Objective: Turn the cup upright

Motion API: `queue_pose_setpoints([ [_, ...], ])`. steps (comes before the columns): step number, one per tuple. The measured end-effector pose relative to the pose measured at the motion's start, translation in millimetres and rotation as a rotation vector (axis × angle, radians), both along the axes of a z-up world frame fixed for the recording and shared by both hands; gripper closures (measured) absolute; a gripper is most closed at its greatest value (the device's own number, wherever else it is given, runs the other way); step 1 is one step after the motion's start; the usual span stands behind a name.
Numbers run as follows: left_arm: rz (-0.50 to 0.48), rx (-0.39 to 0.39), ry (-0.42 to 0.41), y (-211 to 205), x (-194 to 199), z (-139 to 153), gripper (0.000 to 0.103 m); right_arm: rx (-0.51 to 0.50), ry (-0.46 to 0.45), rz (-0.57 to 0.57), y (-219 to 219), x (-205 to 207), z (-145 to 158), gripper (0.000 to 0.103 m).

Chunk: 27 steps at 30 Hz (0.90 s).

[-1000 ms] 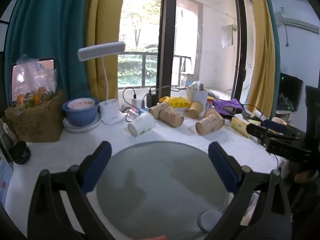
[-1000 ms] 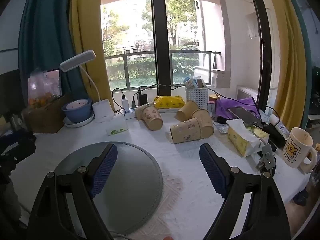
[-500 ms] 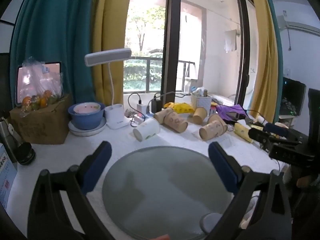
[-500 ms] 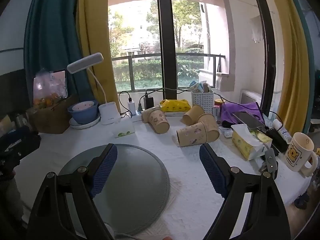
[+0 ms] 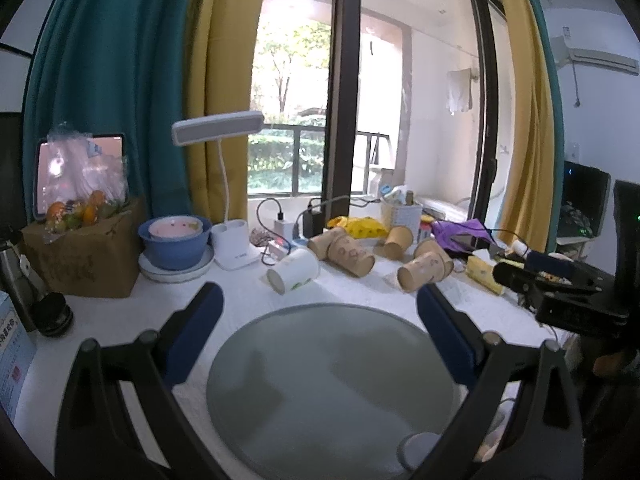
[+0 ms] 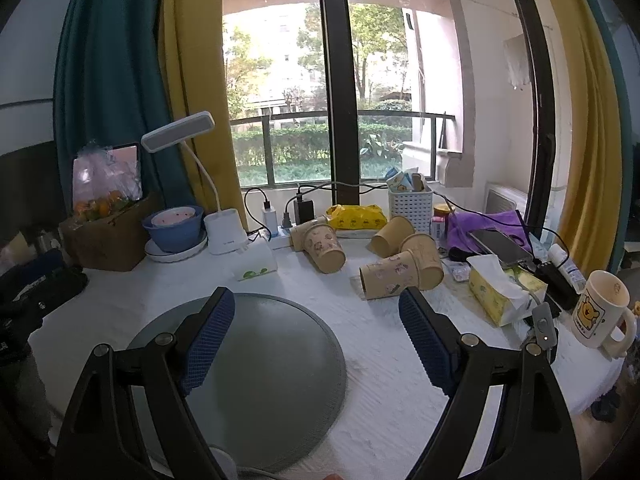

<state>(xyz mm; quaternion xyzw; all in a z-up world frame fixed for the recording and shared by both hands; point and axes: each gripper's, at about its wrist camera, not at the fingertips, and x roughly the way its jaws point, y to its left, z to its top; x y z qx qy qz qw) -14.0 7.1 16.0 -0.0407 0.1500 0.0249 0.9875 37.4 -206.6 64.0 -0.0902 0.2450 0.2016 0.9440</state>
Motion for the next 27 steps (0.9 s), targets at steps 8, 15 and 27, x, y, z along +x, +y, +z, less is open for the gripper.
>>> queue_pose_setpoints([
  [8, 0.012, -0.006, -0.010, 2.9, -2.2, 1.0, 0.005, -0.013, -0.028, 0.015, 2.8, -6.5, 2.5, 0.016],
  [15, 0.008, -0.004, -0.015, 0.2, -5.7, 1.1, 0.005, -0.011, -0.033, 0.011, 2.4, -6.4, 3.9, 0.016],
  [27, 0.017, -0.002, -0.018, 1.4, -5.9, 2.4, 0.005, -0.006, -0.023, 0.004, -0.6, -5.5, 5.7, 0.016],
])
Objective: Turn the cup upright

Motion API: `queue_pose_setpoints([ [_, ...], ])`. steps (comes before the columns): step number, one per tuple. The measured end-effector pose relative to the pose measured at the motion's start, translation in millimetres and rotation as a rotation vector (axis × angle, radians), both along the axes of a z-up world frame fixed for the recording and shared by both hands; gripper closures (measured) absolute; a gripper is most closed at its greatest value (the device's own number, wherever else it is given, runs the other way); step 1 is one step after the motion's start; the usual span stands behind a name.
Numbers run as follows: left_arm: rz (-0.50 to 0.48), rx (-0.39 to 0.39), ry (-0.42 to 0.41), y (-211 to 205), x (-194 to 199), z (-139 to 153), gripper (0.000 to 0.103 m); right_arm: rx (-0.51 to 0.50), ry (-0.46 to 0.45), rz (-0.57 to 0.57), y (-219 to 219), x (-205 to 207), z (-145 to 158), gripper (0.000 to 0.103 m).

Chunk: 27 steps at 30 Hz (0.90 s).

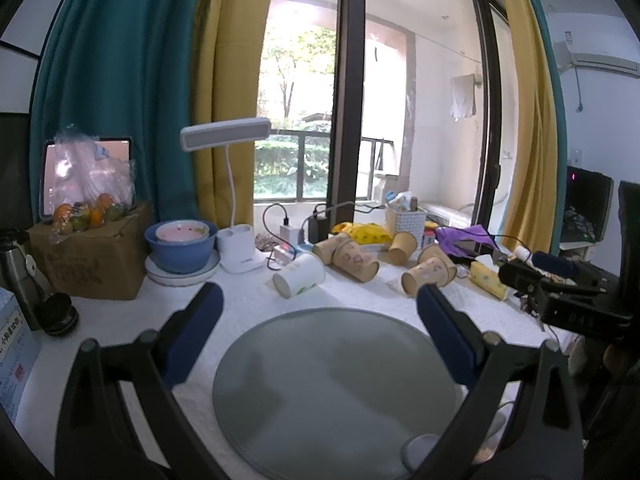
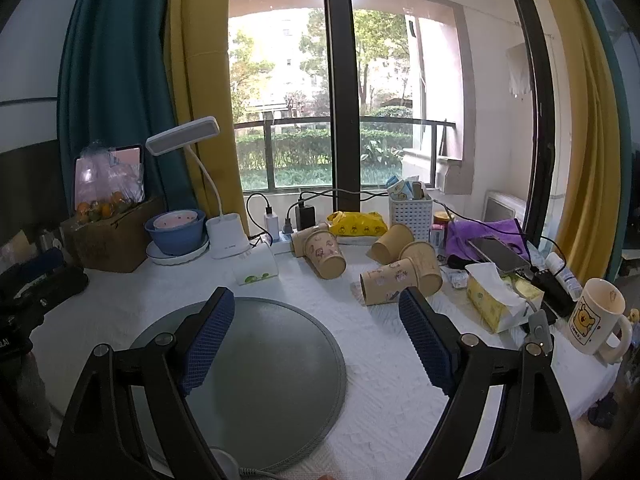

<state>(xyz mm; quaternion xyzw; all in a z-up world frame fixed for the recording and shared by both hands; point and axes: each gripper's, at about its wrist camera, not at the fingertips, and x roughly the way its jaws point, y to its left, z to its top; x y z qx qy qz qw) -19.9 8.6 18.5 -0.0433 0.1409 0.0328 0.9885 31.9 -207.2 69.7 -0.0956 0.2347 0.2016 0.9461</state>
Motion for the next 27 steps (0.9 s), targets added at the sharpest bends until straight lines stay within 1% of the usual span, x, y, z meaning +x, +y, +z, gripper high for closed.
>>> queue_pose_setpoints([
  [27, -0.001, -0.004, -0.010, -0.6, -1.0, 0.6, 0.005, 0.000, 0.002, 0.002, 2.7, 0.4, -1.2, 0.016],
])
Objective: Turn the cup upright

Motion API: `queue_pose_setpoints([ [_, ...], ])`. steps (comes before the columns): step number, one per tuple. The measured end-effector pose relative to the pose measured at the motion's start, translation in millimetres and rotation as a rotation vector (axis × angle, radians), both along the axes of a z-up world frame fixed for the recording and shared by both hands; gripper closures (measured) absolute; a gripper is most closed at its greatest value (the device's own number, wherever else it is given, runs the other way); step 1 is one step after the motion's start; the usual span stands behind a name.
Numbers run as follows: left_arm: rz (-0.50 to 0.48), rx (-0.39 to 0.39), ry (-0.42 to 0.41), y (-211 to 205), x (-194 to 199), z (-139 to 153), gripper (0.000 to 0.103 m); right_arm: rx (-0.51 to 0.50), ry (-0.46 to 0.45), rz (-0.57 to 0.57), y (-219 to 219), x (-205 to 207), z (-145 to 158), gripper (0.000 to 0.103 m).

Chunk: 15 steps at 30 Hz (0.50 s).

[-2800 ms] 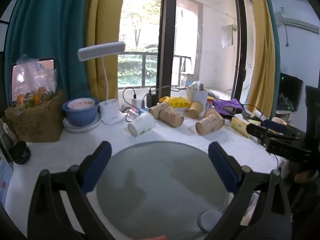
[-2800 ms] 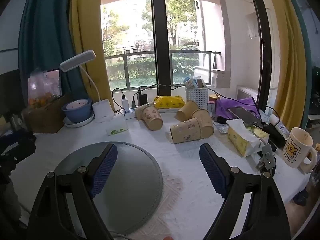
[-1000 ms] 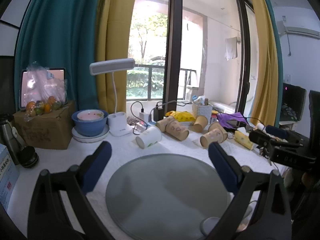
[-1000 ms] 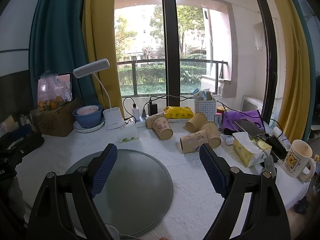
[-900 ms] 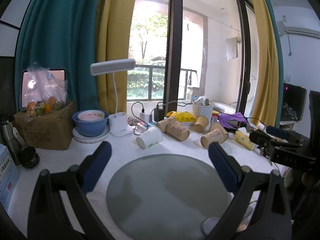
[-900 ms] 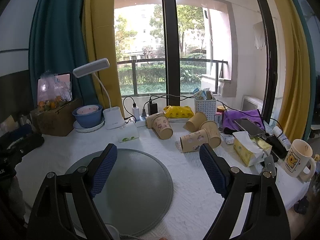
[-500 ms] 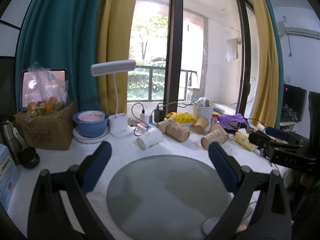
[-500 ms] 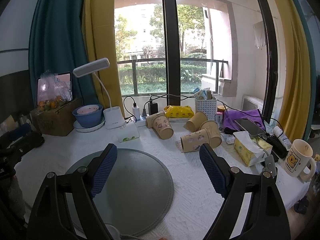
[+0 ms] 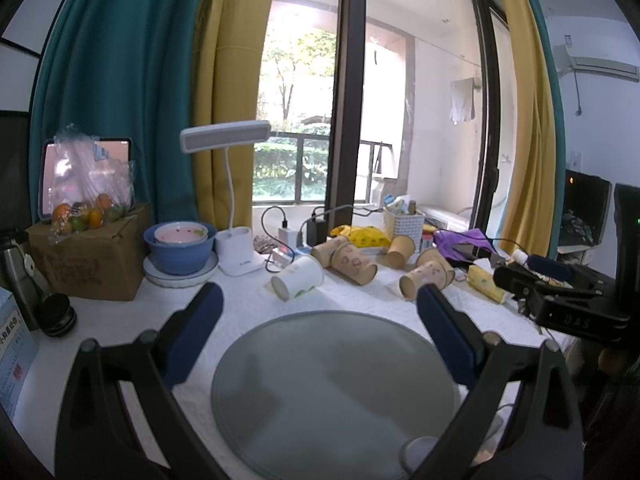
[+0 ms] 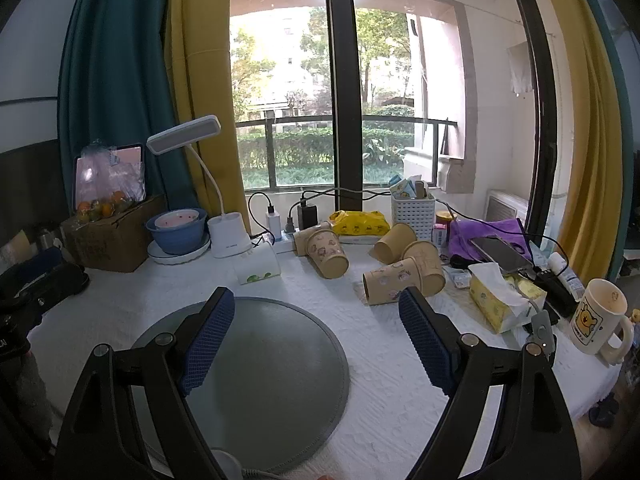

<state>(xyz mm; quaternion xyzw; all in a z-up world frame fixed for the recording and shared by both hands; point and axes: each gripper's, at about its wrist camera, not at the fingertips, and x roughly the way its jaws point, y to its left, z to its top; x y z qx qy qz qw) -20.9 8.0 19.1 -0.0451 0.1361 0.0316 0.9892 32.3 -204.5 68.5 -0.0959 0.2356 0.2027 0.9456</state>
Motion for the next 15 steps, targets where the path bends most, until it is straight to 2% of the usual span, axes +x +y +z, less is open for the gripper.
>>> queue_pose_setpoints([
  [9, -0.003, -0.005, 0.011, -2, 4, -3, 0.005, -0.003, 0.010, -0.001, 2, 4, -3, 0.016],
  [15, -0.026, -0.005, 0.057, 4, 23, -10, 0.005, -0.005, 0.047, -0.009, 3, 24, -11, 0.016],
])
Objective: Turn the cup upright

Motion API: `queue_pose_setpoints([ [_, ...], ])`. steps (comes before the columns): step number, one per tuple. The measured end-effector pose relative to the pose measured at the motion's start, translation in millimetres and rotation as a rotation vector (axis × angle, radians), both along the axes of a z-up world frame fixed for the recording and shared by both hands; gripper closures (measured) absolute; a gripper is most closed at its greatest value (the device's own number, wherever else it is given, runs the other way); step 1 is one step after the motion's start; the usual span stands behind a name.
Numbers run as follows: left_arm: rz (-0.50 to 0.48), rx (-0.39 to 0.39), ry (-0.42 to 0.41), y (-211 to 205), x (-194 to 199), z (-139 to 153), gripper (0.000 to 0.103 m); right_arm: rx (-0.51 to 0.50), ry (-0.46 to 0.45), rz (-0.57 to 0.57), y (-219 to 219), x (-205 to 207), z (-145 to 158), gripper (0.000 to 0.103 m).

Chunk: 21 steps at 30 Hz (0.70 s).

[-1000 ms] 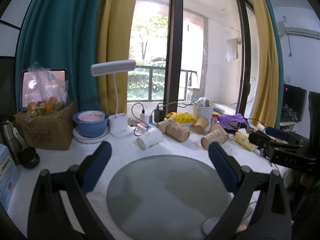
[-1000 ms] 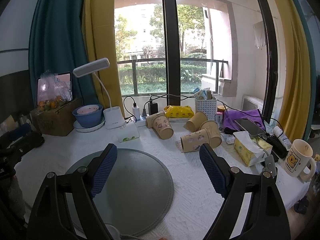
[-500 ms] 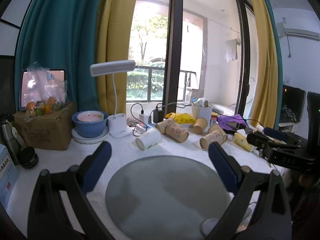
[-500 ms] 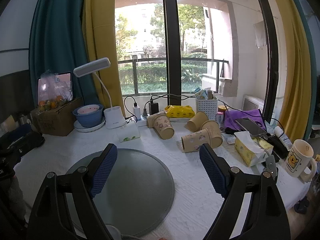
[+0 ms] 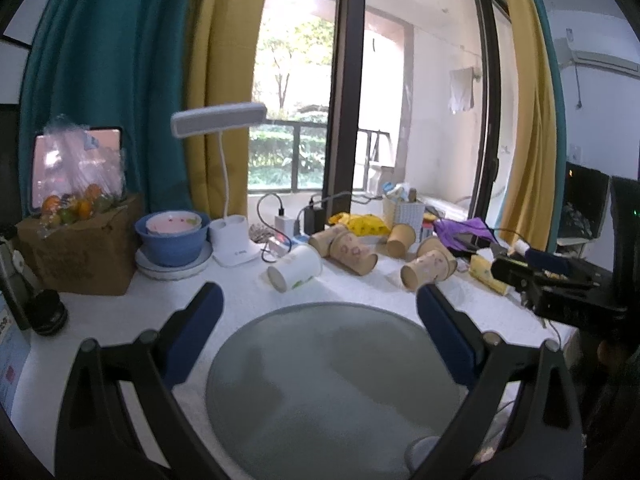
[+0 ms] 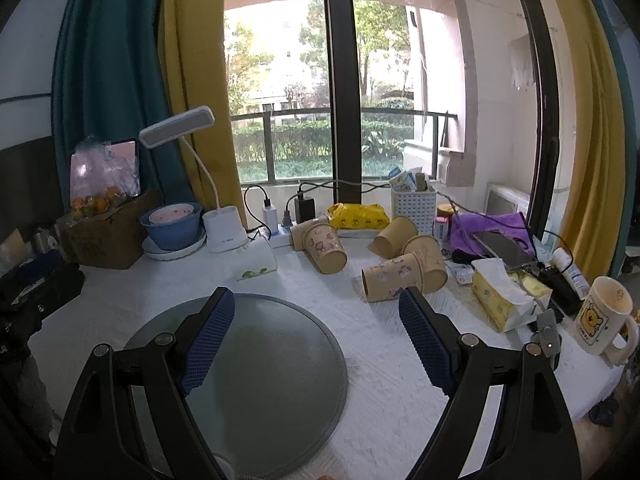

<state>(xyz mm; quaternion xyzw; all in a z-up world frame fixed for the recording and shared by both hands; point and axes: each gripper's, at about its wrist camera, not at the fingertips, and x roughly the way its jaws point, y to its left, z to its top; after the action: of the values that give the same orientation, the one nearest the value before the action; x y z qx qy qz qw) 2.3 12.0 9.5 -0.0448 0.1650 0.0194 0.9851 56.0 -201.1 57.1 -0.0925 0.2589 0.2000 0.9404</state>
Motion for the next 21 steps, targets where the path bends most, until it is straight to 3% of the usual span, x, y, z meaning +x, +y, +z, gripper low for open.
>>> queue_pose_setpoints([
  [9, -0.109, 0.051, 0.174, 11, 83, -12, 0.005, -0.004, 0.102, -0.045, 2, 62, -21, 0.016],
  [21, -0.236, 0.153, 0.427, 12, 237, -37, 0.005, -0.024, 0.214, -0.125, -4, 151, -51, 0.016],
])
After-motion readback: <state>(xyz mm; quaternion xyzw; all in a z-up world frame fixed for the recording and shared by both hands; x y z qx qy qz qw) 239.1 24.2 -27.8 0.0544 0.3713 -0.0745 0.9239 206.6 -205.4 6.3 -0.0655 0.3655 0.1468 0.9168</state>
